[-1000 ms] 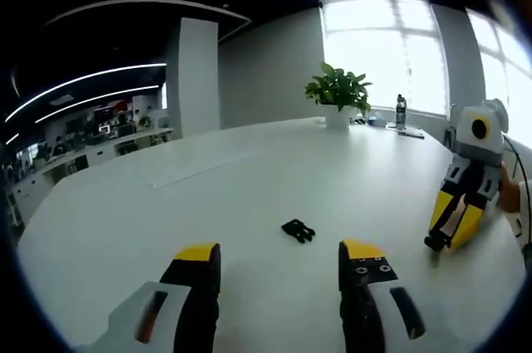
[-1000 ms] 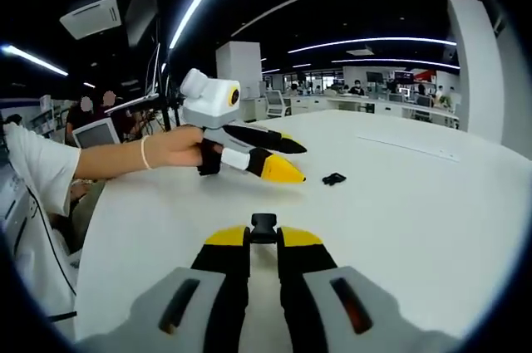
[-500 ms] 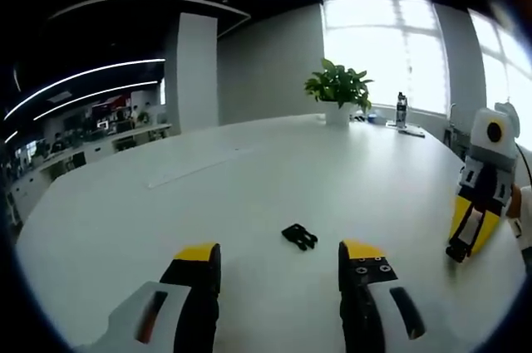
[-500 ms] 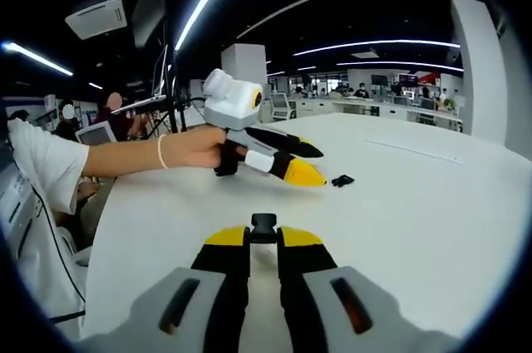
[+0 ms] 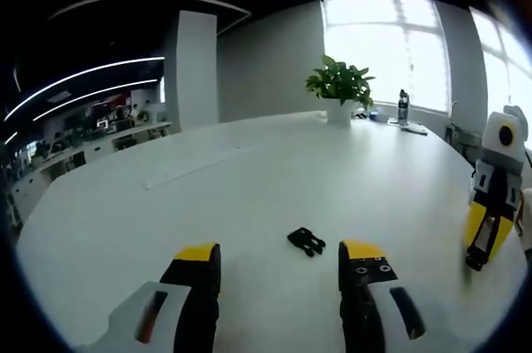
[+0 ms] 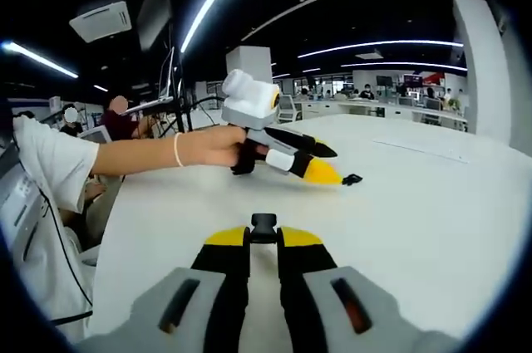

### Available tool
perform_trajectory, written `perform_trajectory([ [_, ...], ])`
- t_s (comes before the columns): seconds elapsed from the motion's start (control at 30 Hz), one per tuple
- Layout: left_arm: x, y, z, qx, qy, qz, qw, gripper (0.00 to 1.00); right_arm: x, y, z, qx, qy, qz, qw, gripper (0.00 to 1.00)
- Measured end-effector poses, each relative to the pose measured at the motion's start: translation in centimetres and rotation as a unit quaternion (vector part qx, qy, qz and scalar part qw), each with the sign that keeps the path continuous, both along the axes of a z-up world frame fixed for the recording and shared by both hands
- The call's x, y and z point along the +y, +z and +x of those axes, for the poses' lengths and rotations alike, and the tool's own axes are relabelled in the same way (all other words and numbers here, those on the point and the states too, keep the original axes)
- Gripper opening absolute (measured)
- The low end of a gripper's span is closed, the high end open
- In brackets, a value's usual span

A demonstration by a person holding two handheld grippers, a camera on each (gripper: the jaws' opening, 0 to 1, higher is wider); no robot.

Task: Snap the two parts of the plastic buckle together until the buckle closes and remains connected.

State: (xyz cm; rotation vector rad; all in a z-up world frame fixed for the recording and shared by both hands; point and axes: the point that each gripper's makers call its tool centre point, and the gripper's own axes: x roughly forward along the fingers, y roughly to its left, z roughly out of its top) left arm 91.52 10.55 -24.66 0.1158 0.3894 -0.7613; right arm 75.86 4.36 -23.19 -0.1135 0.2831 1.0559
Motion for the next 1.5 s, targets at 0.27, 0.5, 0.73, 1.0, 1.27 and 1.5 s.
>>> perform_trajectory([
  [0.27, -0.2, -0.1, -0.1, 0.0, -0.002, 0.005, 1.0, 0.58, 0.1, 0.0, -0.4, -0.005, 0.005, -0.003, 1.0, 0.12],
  [0.5, -0.4, -0.1, 0.0, 0.003, -0.001, 0.003, 1.0, 0.57, -0.2, -0.1, -1.0, -0.007, 0.007, -0.01, 0.9999, 0.12],
  [0.73, -1.3, 0.4, -0.1, 0.01, -0.011, 0.005, 0.9999, 0.56, -0.5, 0.1, -1.1, -0.013, 0.007, -0.014, 0.9998, 0.12],
  [1.0, -1.2, 0.4, 0.3, 0.011, -0.006, 0.016, 0.9998, 0.57, -0.6, 0.2, -1.4, -0.019, 0.004, -0.014, 0.9997, 0.12],
  [1.27, -1.5, 0.0, 0.4, 0.024, -0.001, 0.015, 0.9996, 0.58, -0.5, 0.5, -1.6, -0.022, 0.008, -0.013, 0.9996, 0.12],
  [1.5, -2.1, -0.1, 0.4, 0.031, 0.001, 0.011, 0.9995, 0.59, -0.2, 0.8, -2.0, -0.027, 0.013, -0.012, 0.9995, 0.12],
])
